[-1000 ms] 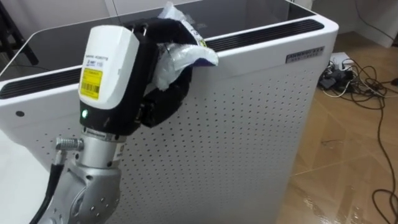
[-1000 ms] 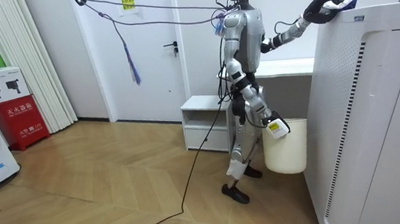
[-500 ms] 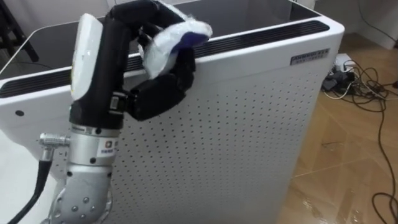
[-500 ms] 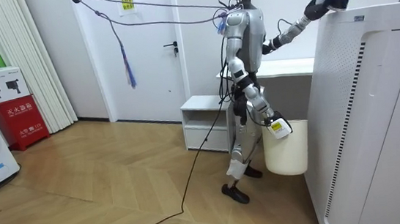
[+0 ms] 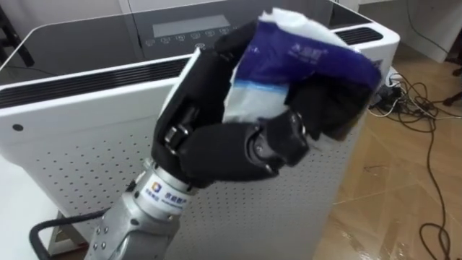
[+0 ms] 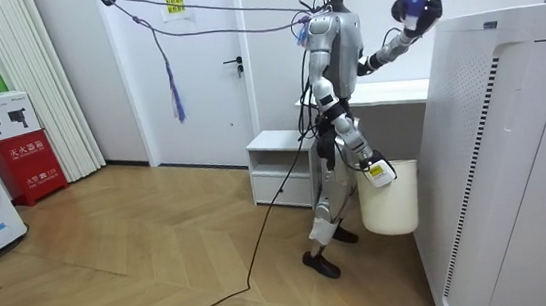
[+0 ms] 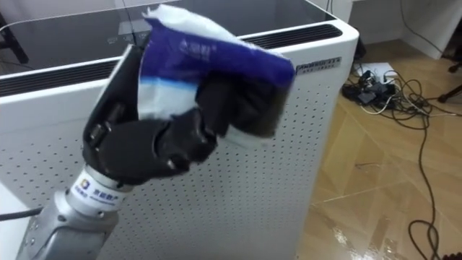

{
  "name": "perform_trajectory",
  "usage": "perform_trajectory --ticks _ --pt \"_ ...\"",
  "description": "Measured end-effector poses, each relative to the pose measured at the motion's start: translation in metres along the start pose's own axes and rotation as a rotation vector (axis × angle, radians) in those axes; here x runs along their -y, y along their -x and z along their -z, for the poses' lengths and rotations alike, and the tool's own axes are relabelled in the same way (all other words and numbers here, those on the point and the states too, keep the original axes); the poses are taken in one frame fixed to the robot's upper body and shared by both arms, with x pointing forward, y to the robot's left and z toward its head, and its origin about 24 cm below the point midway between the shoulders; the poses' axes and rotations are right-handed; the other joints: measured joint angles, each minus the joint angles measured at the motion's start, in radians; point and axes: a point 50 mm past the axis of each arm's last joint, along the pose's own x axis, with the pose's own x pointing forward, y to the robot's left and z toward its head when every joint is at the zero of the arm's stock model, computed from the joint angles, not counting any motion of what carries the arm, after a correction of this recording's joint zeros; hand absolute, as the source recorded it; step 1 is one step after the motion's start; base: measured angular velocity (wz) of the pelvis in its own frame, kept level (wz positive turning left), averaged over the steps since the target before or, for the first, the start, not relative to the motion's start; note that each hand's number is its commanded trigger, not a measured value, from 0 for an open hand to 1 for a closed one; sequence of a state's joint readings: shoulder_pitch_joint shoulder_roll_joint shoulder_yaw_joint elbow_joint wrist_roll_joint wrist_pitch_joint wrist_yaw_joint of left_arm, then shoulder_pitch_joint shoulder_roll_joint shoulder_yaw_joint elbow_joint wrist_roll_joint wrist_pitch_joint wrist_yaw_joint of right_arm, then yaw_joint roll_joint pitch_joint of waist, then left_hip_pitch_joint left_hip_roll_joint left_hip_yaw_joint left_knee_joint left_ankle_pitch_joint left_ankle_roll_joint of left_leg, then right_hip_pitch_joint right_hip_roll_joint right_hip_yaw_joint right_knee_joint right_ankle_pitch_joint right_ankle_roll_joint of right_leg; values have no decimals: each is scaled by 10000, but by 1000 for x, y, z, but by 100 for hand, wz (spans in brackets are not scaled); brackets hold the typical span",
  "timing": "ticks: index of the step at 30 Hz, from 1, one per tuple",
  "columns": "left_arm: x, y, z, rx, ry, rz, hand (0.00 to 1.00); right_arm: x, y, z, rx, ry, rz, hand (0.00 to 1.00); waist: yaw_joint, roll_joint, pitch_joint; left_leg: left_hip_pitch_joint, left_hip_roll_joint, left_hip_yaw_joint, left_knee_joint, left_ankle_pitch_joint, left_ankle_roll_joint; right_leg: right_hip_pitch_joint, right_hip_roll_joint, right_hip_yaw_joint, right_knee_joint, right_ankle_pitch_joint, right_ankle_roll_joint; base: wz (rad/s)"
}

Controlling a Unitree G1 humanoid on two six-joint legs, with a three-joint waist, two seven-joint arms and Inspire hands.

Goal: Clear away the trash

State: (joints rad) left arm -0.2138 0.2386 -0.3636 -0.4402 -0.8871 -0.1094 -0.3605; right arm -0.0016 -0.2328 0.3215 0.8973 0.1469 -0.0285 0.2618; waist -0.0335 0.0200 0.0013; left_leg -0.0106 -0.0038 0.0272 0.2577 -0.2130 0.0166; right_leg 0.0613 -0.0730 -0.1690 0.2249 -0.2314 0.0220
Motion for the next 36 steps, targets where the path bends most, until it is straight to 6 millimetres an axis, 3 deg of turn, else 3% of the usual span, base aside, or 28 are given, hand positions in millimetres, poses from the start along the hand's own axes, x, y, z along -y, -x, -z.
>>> perform_trajectory --ticks 8,14,17,19,21,24,31,36 --pt "16 -10 6 236 1493 1583 100 -7 -2 5 -513 323 -283 100 46 15 4 -146 43 44 21 3 -7 -238 22 19 150 20 -17 1" --pt "16 -4 18 -444 1701 1555 100 -5 -5 -5 -427 609 -166 100 154 45 71 -333 56 104 141 11 -18 -461 11 35 307 20 -18 -1" --pt "9 11 27 -1293 1385 1067 100 -2 -8 -18 -133 692 -100 100 181 79 117 -659 63 95 206 39 -36 -841 -8 17 504 27 -30 0" --pt "0 24 38 -2123 1041 613 100 0 -8 -16 -219 616 -15 100 285 102 130 -749 68 82 330 39 -36 -870 -6 -14 506 29 -32 5" --pt "-16 39 56 -3241 707 -159 100 5 -9 -19 -175 496 339 100 389 247 215 -1120 63 4 525 38 -34 -1189 -54 -218 644 30 -34 16" --pt "-29 54 74 -4432 310 -817 100 12 -11 -33 106 600 653 100 506 402 234 -1858 80 -14 793 64 -11 -1894 -100 -304 1021 36 -50 7" --pt "-51 96 107 -6464 245 -2367 100 17 -14 -48 394 517 845 100 557 388 245 -2558 63 1 889 155 11 -2618 -127 -283 1220 60 -85 1" --pt "-61 127 123 -8260 -521 -2842 100 22 -15 -58 676 442 989 100 607 298 302 -3246 95 45 870 318 -15 -3375 -125 -288 1346 127 -182 0"
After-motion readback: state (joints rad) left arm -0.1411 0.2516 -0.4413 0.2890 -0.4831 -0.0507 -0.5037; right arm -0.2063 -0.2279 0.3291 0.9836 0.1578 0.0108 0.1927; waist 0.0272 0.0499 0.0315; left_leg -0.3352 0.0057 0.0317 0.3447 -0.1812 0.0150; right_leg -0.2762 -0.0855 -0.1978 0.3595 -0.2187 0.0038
